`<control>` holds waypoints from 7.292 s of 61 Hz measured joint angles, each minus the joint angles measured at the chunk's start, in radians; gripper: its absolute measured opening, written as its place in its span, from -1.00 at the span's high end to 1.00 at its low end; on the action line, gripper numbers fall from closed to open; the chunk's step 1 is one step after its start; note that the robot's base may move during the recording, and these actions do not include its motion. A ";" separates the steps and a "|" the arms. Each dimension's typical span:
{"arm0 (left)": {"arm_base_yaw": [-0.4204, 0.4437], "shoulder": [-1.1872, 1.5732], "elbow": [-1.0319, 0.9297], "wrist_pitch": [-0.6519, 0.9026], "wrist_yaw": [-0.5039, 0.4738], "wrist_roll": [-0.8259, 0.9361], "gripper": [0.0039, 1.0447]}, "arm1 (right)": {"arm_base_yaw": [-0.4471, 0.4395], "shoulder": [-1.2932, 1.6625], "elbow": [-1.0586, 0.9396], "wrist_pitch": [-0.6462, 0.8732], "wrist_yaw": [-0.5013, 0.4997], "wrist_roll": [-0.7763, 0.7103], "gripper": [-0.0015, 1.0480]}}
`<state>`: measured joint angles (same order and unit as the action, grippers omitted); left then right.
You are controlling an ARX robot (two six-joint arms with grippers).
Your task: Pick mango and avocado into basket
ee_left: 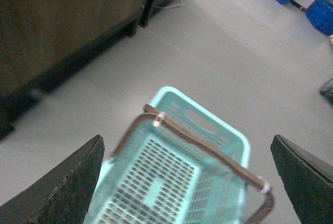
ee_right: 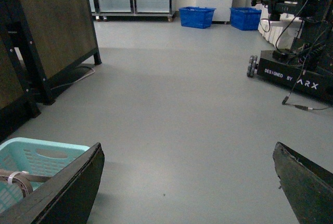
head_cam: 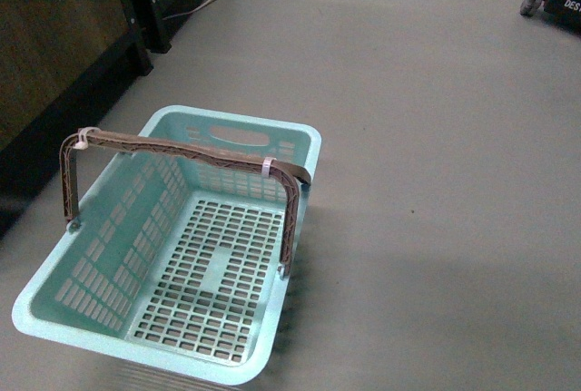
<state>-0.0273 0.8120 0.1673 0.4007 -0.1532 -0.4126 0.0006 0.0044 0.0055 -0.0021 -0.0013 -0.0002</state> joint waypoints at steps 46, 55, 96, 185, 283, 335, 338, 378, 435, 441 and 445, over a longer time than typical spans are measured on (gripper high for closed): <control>-0.244 1.536 0.690 0.648 0.071 -0.822 -0.87 | 0.000 0.000 0.000 0.000 0.000 0.000 -0.85; -0.245 1.609 0.789 0.648 0.073 -0.842 -0.87 | 0.000 0.000 0.000 0.000 0.000 0.000 -0.85; -0.193 1.403 0.764 0.512 0.019 -1.062 0.89 | 0.000 0.000 0.000 0.000 0.000 0.000 -0.85; -0.256 0.080 0.652 -0.571 -0.221 -0.984 0.90 | 0.000 0.000 0.000 0.000 0.000 0.000 -0.85; -0.256 0.080 0.657 -0.572 -0.219 -0.983 0.90 | 0.000 0.000 0.000 0.000 0.000 0.000 -0.85; -0.256 0.077 0.661 -0.572 -0.221 -0.983 0.90 | 0.000 0.000 0.000 0.000 0.000 0.000 -0.85; -0.256 0.076 0.661 -0.572 -0.222 -0.983 0.90 | 0.000 0.000 0.000 0.000 0.000 0.000 -0.85; -0.263 0.078 0.661 -0.572 -0.198 -0.989 0.90 | 0.000 0.000 0.000 0.000 0.004 0.000 -0.85; -0.257 0.078 0.661 -0.573 -0.222 -0.983 0.90 | 0.000 0.000 0.000 0.001 0.000 0.000 -0.85; -0.257 0.077 0.661 -0.573 -0.221 -0.983 0.90 | 0.000 0.000 0.000 0.000 0.000 0.000 -0.85; -0.257 0.077 0.661 -0.573 -0.221 -0.983 0.90 | 0.000 0.000 0.000 0.000 0.000 0.000 -0.85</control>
<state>-0.2844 0.8894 0.8280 -0.1726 -0.3744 -1.3960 0.0006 0.0044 0.0055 -0.0021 -0.0017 -0.0002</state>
